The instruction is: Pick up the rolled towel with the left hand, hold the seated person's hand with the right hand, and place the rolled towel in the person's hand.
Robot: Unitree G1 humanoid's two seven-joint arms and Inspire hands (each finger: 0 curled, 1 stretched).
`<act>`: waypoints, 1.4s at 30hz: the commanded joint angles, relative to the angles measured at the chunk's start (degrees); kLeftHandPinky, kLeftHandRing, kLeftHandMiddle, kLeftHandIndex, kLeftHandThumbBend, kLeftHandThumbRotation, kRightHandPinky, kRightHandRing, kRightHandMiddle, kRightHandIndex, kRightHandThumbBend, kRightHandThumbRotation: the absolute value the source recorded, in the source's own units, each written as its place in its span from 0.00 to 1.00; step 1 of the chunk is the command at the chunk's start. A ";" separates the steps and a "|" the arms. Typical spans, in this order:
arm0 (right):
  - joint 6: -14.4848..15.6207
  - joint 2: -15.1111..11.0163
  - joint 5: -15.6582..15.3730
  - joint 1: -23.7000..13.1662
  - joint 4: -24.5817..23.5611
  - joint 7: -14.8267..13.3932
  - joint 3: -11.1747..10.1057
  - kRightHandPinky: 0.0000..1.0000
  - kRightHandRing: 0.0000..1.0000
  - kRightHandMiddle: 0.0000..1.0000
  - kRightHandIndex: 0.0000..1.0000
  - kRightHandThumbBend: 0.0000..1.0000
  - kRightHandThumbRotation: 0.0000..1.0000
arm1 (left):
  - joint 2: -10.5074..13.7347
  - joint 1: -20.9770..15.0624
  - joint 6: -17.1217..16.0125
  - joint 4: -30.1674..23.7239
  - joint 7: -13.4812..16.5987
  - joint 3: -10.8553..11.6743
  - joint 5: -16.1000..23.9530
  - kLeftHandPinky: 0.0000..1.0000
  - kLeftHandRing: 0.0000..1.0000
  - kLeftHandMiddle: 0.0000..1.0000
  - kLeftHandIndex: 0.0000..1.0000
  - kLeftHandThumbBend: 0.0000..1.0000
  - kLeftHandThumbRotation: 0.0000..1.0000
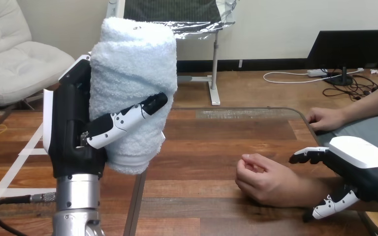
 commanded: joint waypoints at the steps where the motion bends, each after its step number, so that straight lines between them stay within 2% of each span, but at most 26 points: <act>1: 0.07 -0.14 -1.44 -5.71 1.99 -3.15 1.51 0.78 0.81 0.82 0.81 1.00 0.28 | -0.21 -2.30 -1.59 -2.42 -0.27 -0.17 -0.34 0.19 0.25 0.33 0.38 0.47 0.00; 23: 2.32 1.16 -4.72 -12.64 10.94 -6.60 7.85 0.79 0.82 0.82 0.81 1.00 0.32 | -0.09 -2.28 -1.47 -2.52 -0.40 0.10 -0.83 0.19 0.25 0.33 0.38 0.48 0.00; 29: 3.07 1.46 -4.92 -14.59 13.30 -6.41 9.53 0.80 0.83 0.83 0.82 1.00 0.34 | -0.09 -2.19 -1.46 -2.69 -0.45 0.12 -0.94 0.19 0.25 0.33 0.38 0.49 0.00; 33: 4.53 1.72 -5.55 -15.99 14.40 -5.30 10.81 0.80 0.83 0.84 0.83 0.99 0.37 | 0.12 -2.11 -1.60 -2.66 -0.54 0.30 -0.85 0.19 0.25 0.33 0.38 0.49 0.00; 35: 4.69 1.74 -5.64 -16.48 14.97 -5.42 11.38 0.79 0.83 0.84 0.83 1.00 0.38 | 0.11 -2.14 -1.72 -2.59 -0.43 0.38 -0.66 0.19 0.25 0.33 0.38 0.49 0.00; 42: 8.03 2.40 -6.04 -18.53 16.75 -3.10 13.45 0.71 0.84 0.85 0.84 1.00 0.42 | 0.14 -2.16 -1.86 -2.56 -0.52 0.62 -0.93 0.19 0.26 0.33 0.38 0.50 0.00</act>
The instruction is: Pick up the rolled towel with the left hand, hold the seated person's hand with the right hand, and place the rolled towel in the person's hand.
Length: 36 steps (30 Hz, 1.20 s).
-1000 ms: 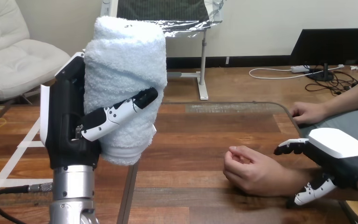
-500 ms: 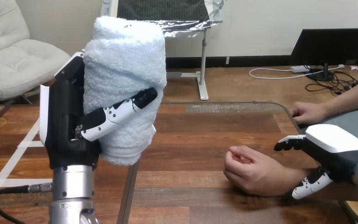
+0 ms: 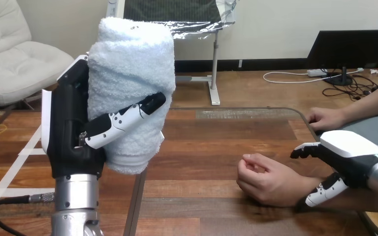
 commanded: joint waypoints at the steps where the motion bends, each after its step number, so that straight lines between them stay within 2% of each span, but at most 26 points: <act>1: 2.49 1.85 -0.61 -5.02 2.32 1.02 1.63 0.70 0.84 0.85 0.84 1.00 0.42 | 0.04 -2.19 -1.78 -2.58 -0.27 0.30 -0.59 0.19 0.25 0.33 0.38 0.50 0.00; 6: 4.09 2.30 -0.56 -6.32 3.79 2.48 2.89 0.66 0.84 0.86 0.85 1.00 0.41 | -0.07 -2.23 -1.50 -2.74 -0.35 0.45 -1.22 0.19 0.25 0.33 0.38 0.50 0.00; 14: 4.23 2.81 -0.68 -7.96 6.87 2.37 4.62 0.62 0.83 0.85 0.85 1.00 0.40 | -0.05 -2.59 -1.83 -2.58 -0.39 0.82 -1.34 0.19 0.25 0.33 0.38 0.50 0.00; 20: 5.48 3.23 -0.14 -8.89 8.15 4.40 5.37 0.62 0.83 0.85 0.85 1.00 0.40 | 0.40 -3.05 -2.43 -1.95 -0.97 1.26 -1.96 0.19 0.25 0.32 0.38 0.50 0.00; 30: 8.24 3.63 1.40 -8.81 8.15 7.91 5.57 0.65 0.85 0.87 0.86 0.98 0.37 | 1.04 -3.73 -3.49 -0.98 -1.78 1.98 -2.92 0.19 0.25 0.32 0.38 0.51 0.00; 36: 8.87 3.69 1.89 -8.92 9.09 8.94 5.80 0.65 0.84 0.86 0.85 0.96 0.33 | 1.07 -3.90 -3.50 -0.94 -1.99 2.20 -2.92 0.19 0.25 0.32 0.38 0.50 0.00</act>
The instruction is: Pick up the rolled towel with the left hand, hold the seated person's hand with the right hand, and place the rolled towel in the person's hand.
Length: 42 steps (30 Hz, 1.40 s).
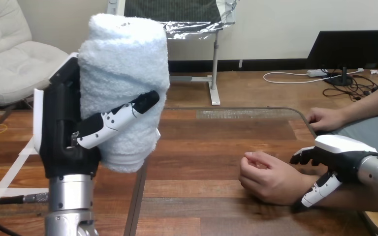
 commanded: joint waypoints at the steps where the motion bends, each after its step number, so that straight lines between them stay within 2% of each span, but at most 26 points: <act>1: 1.98 1.26 0.43 -1.43 2.66 1.08 0.77 0.64 0.84 0.86 0.86 0.96 0.32 | 0.31 -3.80 -1.53 -1.07 -0.23 0.49 -0.55 0.19 0.25 0.32 0.38 0.50 0.00; 15: 1.62 0.80 1.70 -0.89 3.95 2.82 1.00 0.61 0.80 0.85 0.86 0.93 0.22 | 0.14 -4.26 -1.76 -0.79 0.18 1.00 0.00 0.18 0.25 0.32 0.38 0.49 0.00; 16: 1.36 0.42 1.45 -0.55 3.73 2.65 1.19 0.63 0.81 0.84 0.85 0.93 0.19 | 0.18 -4.43 -1.65 -0.63 0.22 1.20 -0.30 0.18 0.24 0.33 0.38 0.49 0.00; 24: 1.26 -0.41 -0.53 -0.23 3.62 1.68 2.27 0.57 0.73 0.77 0.77 0.93 0.10 | 0.28 -5.06 -1.77 0.01 0.19 1.72 -1.03 0.18 0.24 0.32 0.39 0.49 0.00; 27: 1.84 -0.35 -1.01 -0.40 3.74 1.73 2.55 0.50 0.66 0.73 0.75 0.95 0.08 | 0.34 -5.17 -1.77 0.08 0.20 1.82 -1.02 0.18 0.24 0.32 0.39 0.49 0.00; 33: 2.69 -0.41 -1.88 -0.63 3.78 1.67 3.27 0.47 0.62 0.69 0.74 0.96 0.04 | 0.38 -5.27 -1.50 0.00 0.63 1.99 -0.49 0.18 0.24 0.32 0.39 0.49 0.00; 42: 3.20 -0.44 -1.57 -0.82 3.73 2.48 3.60 0.45 0.57 0.65 0.70 0.97 0.00 | 0.66 -5.38 -1.57 -0.15 0.87 2.11 -0.10 0.18 0.24 0.32 0.39 0.49 0.00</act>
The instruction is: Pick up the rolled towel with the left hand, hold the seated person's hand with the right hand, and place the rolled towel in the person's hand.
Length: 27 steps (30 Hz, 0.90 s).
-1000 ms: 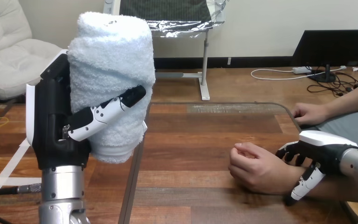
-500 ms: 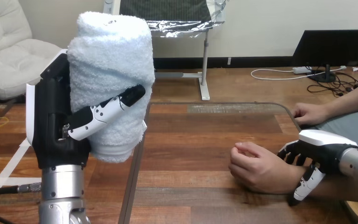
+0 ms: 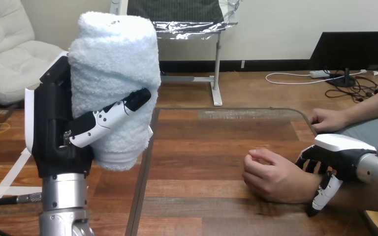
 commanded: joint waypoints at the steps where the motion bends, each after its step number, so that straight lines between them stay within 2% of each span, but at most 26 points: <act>1: 1.77 -0.54 -1.49 0.73 2.57 1.50 1.96 0.45 0.56 0.64 0.70 0.97 0.00 | 0.35 -4.85 -1.39 -0.72 0.23 0.70 -0.17 0.18 0.24 0.32 0.39 0.49 0.00; 9: 1.99 -0.46 -1.54 0.73 2.59 1.37 2.17 0.44 0.53 0.59 0.65 0.95 0.00 | 0.21 -4.80 -1.01 -1.03 0.24 0.89 -0.74 0.18 0.24 0.32 0.38 0.49 0.00; 18: 1.44 -0.20 -1.48 0.55 3.39 0.83 2.34 0.37 0.45 0.48 0.59 0.94 0.00 | 0.08 -4.75 -0.59 -1.24 0.31 1.03 -1.00 0.18 0.24 0.33 0.38 0.50 0.00; 27: 0.98 -0.13 -1.32 0.38 3.82 0.82 2.41 0.43 0.51 0.52 0.52 0.93 0.00 | 0.10 -4.78 -0.71 -1.20 0.16 1.12 -0.97 0.18 0.25 0.33 0.39 0.50 0.00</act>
